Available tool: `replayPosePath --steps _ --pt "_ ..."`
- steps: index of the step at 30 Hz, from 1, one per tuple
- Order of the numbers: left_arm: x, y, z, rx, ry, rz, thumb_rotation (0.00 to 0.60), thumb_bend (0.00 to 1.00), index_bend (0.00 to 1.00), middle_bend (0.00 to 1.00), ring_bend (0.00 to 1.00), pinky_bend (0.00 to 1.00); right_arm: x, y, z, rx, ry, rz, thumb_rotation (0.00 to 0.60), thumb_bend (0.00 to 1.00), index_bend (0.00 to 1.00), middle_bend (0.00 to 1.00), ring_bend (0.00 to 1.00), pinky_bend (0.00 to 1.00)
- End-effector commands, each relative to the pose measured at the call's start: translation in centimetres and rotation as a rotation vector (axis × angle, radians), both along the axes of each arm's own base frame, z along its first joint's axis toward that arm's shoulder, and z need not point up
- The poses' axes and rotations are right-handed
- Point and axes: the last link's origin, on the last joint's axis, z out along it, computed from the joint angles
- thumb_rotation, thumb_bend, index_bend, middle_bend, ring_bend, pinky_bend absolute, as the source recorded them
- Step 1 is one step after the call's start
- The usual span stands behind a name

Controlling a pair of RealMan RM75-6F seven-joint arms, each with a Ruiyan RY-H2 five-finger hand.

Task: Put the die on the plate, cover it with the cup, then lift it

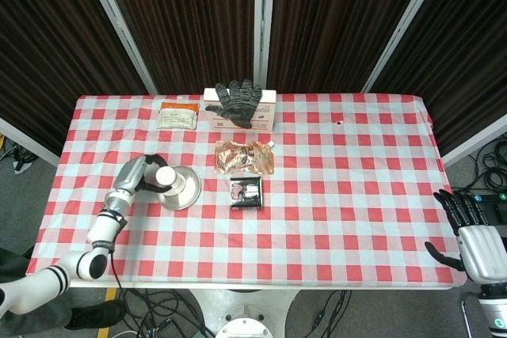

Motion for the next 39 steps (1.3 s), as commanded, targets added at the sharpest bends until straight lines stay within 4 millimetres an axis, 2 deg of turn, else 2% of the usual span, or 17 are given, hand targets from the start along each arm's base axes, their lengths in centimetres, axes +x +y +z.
replayPosePath --steps 1,11,14,21,32,35,39 --pt "-0.3 0.2 0.2 0.024 -0.009 0.023 0.6 0.13 0.53 0.43 0.26 0.24 0.0 0.0 0.0 0.002 0.001 -0.001 0.6 0.14 0.08 0.07 0.0 0.0" --pt "1.5 -2.1 -0.9 -0.089 -0.016 -0.065 0.6 0.13 0.53 0.43 0.26 0.24 0.0 0.1 0.0 0.002 0.002 0.0 0.6 0.14 0.08 0.07 0.0 0.0" --pt "1.4 -1.7 -0.8 -0.079 0.005 -0.069 0.6 0.13 0.53 0.43 0.26 0.24 0.1 0.1 0.0 0.001 0.003 0.001 0.6 0.14 0.08 0.07 0.0 0.0" --pt "-0.3 0.4 0.2 0.031 0.044 0.005 0.6 0.13 0.53 0.43 0.26 0.24 0.2 0.1 0.1 -0.001 0.008 0.007 0.6 0.14 0.08 0.07 0.0 0.0" --pt "1.1 -2.0 -1.0 -0.072 -0.004 -0.061 0.6 0.13 0.54 0.42 0.26 0.24 0.3 0.2 0.2 -0.002 0.01 0.008 0.6 0.14 0.08 0.07 0.0 0.0" --pt "0.7 -1.5 -1.0 -0.062 0.01 -0.048 0.6 0.13 0.54 0.42 0.26 0.24 0.3 0.2 0.2 -0.003 0.01 0.008 0.6 0.14 0.08 0.07 0.0 0.0" --pt "-0.4 0.1 -0.1 0.015 0.04 -0.005 0.6 0.13 0.54 0.41 0.26 0.23 0.4 0.2 0.2 -0.006 0.011 0.009 0.6 0.14 0.08 0.07 0.0 0.0"
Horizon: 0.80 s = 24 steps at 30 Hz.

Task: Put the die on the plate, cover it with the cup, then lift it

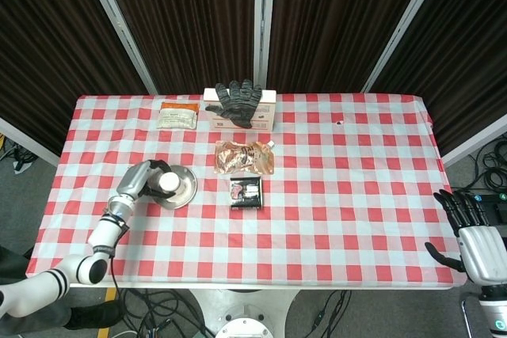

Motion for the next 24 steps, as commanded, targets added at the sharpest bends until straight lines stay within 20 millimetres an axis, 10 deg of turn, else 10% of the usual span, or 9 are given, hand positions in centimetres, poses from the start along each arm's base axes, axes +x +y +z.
replayPosePath --steps 1,14,24 --pt "-0.9 1.3 0.8 0.069 0.017 0.041 0.6 0.13 0.54 0.41 0.26 0.23 0.0 0.0 0.0 -0.001 0.001 -0.001 0.6 0.14 0.08 0.07 0.0 0.0" --pt "0.7 -1.0 -0.2 -0.04 -0.002 -0.034 0.6 0.13 0.54 0.4 0.26 0.23 0.2 0.0 0.0 0.0 0.003 0.002 0.6 0.14 0.08 0.07 0.0 0.0" --pt "-1.0 1.6 1.1 0.1 0.037 0.042 0.6 0.13 0.54 0.39 0.26 0.23 0.1 0.1 0.1 -0.005 0.004 -0.001 0.6 0.14 0.08 0.07 0.0 0.0"
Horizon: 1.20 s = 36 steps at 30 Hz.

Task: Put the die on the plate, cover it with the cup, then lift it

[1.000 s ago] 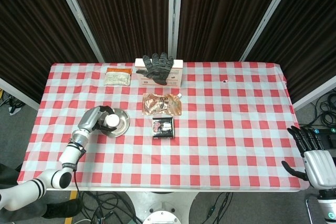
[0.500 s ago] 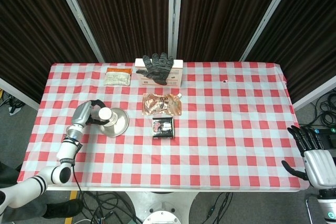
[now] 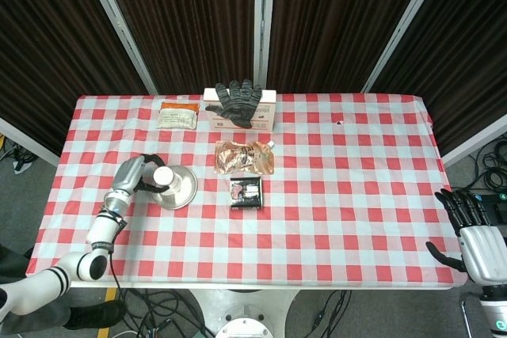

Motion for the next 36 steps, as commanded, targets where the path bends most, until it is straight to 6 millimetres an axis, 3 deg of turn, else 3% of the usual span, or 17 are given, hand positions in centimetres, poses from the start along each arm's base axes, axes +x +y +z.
replayPosePath --steps 1,7,12,18,28,31,36 --pt "-0.3 0.5 0.4 0.035 -0.017 0.032 0.6 0.13 0.54 0.39 0.26 0.23 0.0 0.1 0.0 0.001 0.0 -0.001 0.6 0.14 0.08 0.07 0.0 0.0" --pt "0.3 0.4 2.1 0.062 -0.127 0.021 0.6 0.13 0.54 0.39 0.26 0.23 0.1 -0.1 0.0 0.003 0.002 0.005 0.6 0.14 0.08 0.07 0.0 0.0" --pt "-0.1 2.8 3.7 0.149 -0.134 0.059 0.6 0.13 0.54 0.39 0.26 0.22 0.1 0.0 0.1 0.0 0.001 0.007 0.6 0.14 0.08 0.07 0.0 0.0" --pt "-1.5 4.8 3.1 0.159 -0.048 0.141 0.6 0.13 0.52 0.35 0.21 0.21 -0.2 0.2 0.0 0.0 -0.002 -0.003 0.6 0.14 0.08 0.07 0.0 0.0" --pt "-2.6 5.0 2.2 0.152 0.033 0.16 0.6 0.13 0.26 0.21 0.12 0.17 -0.1 0.0 0.0 0.004 -0.004 0.001 0.6 0.14 0.08 0.07 0.0 0.0" --pt "-2.7 4.6 3.1 0.192 0.033 0.136 0.6 0.13 0.2 0.15 0.09 0.15 -0.2 0.1 0.2 -0.002 -0.003 -0.001 0.6 0.14 0.08 0.07 0.0 0.0" --pt "-3.4 2.4 5.6 0.244 0.063 0.061 0.6 0.13 0.19 0.15 0.09 0.14 -0.4 0.2 0.4 -0.01 -0.004 -0.008 0.6 0.14 0.08 0.07 0.0 0.0"
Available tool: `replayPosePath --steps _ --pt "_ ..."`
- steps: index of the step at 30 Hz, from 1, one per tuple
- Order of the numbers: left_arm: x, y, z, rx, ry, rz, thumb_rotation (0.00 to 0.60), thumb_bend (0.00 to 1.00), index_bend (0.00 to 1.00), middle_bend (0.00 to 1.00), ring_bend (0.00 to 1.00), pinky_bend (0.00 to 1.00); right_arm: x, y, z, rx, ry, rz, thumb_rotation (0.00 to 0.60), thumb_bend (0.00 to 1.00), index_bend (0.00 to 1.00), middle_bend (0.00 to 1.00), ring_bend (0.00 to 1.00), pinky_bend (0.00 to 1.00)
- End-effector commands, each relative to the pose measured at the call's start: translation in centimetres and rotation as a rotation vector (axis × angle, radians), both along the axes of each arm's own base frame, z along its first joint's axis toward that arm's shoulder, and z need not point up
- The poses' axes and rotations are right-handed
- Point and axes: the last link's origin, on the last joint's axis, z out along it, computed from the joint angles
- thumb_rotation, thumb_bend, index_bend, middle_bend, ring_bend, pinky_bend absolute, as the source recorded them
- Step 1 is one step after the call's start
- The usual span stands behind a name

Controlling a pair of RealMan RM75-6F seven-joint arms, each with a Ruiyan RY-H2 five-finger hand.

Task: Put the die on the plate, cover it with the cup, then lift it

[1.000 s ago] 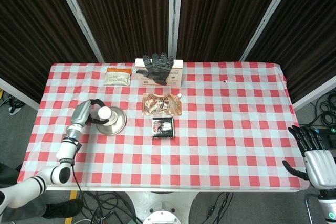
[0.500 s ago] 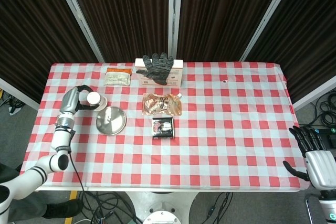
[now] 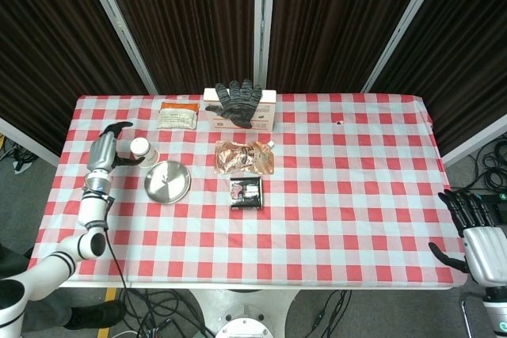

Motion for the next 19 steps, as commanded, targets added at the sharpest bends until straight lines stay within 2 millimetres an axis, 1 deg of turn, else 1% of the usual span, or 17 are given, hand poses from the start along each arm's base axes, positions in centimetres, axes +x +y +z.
replayPosePath --steps 1,5,6,12,17,19 --pt "-1.0 -2.4 2.3 0.024 0.061 -0.064 0.6 0.13 0.19 0.15 0.09 0.13 -0.1 0.0 0.1 -0.003 -0.002 -0.002 0.6 0.14 0.08 0.07 0.0 0.0" --pt "-2.2 -6.2 4.5 0.025 0.204 -0.122 0.6 0.13 0.19 0.15 0.09 0.12 -0.4 0.0 0.0 0.005 -0.001 -0.016 0.6 0.14 0.08 0.06 0.0 0.0" --pt "-2.6 -7.3 5.4 0.039 0.25 -0.132 0.6 0.13 0.19 0.15 0.09 0.11 -0.4 -0.1 0.0 0.011 -0.003 -0.02 0.6 0.14 0.08 0.06 0.0 0.0" --pt "-3.4 -14.0 8.3 0.081 0.377 -0.157 0.6 0.13 0.21 0.15 0.09 0.08 -0.3 -0.5 -0.3 0.014 -0.008 -0.008 0.6 0.13 0.08 0.05 0.0 0.0" --pt "-3.5 -18.8 9.7 0.074 0.402 -0.139 0.6 0.13 0.22 0.15 0.09 0.08 -0.1 -0.9 -0.7 0.022 -0.011 0.004 0.6 0.13 0.06 0.05 0.0 0.0" --pt "-3.5 -20.2 9.9 0.081 0.396 -0.126 0.6 0.13 0.22 0.15 0.09 0.08 0.0 -1.0 -0.9 0.026 -0.014 0.011 0.6 0.13 0.06 0.05 0.0 0.0"
